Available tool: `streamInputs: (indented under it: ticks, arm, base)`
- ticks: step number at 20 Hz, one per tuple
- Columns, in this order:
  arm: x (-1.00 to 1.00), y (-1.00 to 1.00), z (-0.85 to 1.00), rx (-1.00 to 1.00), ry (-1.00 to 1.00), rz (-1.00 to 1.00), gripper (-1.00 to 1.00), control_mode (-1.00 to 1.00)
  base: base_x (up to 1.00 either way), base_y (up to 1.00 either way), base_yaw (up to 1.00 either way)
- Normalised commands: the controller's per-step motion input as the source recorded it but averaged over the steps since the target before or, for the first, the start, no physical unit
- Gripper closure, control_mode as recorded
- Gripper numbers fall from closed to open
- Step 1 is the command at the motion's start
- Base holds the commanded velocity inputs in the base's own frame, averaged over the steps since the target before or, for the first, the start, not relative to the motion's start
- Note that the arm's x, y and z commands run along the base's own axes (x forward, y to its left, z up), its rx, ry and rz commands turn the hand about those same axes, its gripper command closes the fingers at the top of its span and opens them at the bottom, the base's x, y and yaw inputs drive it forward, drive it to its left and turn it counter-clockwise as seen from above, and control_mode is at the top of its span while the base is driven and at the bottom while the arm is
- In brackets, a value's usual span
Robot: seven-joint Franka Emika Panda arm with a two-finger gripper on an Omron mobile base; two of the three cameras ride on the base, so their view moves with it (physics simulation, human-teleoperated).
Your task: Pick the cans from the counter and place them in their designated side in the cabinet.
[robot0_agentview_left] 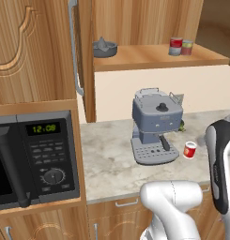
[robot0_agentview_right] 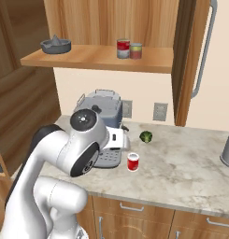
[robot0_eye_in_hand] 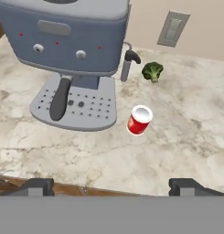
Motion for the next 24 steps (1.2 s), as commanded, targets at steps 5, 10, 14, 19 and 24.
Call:
streamInputs:
  ticks: [5,10,14,19,24]
  arm:
    - [0.24,-0.05,-0.17,0.0,-0.01,0.0,-1.0,-1.0]
    - [0.16,-0.12,-0.18,0.0,0.0,0.0,-1.0,-1.0]
    - [0.15,-0.09,-0.19,0.0,0.0,0.0,-1.0,-1.0]
    - [0.19,-0.03,-0.19,0.0,0.0,0.0,-1.0,-1.0]
    - [0.23,-0.04,-0.25,0.0,0.02,0.0,-1.0,-1.0]
  base:
    - [0.0,0.0,0.0]
    - [0.0,0.0,0.0]
    - [0.0,0.0,0.0]
    - [0.0,0.0,0.0]
    - [0.0,0.0,0.0]
